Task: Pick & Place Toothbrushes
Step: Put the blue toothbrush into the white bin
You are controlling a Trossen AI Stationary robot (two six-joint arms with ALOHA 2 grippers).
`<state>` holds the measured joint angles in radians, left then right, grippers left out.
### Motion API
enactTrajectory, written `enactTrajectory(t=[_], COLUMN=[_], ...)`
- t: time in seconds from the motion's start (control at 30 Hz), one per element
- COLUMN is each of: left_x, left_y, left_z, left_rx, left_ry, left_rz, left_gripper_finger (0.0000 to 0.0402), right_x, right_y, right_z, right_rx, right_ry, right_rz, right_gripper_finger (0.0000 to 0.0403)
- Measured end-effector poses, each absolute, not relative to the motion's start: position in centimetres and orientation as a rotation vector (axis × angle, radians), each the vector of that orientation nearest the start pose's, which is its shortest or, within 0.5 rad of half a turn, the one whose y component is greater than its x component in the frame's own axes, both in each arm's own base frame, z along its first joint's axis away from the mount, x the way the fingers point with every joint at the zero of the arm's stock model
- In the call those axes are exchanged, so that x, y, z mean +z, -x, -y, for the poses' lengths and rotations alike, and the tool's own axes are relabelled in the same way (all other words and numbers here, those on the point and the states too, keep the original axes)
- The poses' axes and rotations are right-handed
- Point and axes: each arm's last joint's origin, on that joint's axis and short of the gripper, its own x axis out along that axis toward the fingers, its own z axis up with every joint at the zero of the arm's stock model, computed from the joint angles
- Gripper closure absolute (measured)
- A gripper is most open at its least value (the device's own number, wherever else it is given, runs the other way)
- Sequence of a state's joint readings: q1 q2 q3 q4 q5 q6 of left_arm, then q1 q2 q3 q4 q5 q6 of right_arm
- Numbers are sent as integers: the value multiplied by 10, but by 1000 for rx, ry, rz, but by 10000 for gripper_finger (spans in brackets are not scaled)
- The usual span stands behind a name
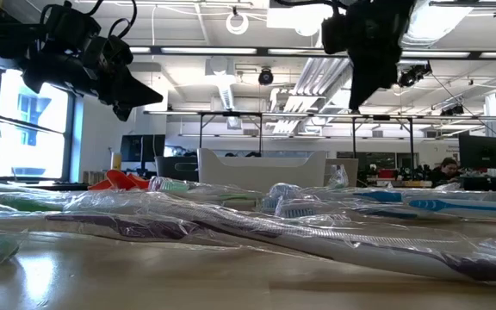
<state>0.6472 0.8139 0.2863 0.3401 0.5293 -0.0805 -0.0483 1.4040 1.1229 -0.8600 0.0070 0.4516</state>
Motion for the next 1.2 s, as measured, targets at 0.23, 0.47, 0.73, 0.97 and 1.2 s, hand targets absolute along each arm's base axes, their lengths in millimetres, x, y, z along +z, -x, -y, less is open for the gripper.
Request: enactTrajectory(t=[0.23, 0.47, 0.73, 0.97, 1.2], left_x=[207, 207, 207, 211, 213], left_y=[-146, -145, -145, -144, -144], left_z=[-92, -94, -98, -101, -102], left_rx=[127, 196, 331, 446, 479], left_ry=[178, 172, 156, 132, 118], left_rz=[-151, -152, -145, -114, -87], left_gripper_finger=[402, 402, 402, 402, 402], right_x=[263, 263, 263, 262, 261], right_y=[-262, -261, -258, -251, -245], right_z=[-4, -19, -41, -63, -76], right_rx=[-366, -380, -401, -389, -400], right_ry=[-595, -651, -750, -795, -869], right_rz=[-1176, -1183, -1204, -1265, -1321], right_gripper_finger=[400, 400, 400, 400, 400])
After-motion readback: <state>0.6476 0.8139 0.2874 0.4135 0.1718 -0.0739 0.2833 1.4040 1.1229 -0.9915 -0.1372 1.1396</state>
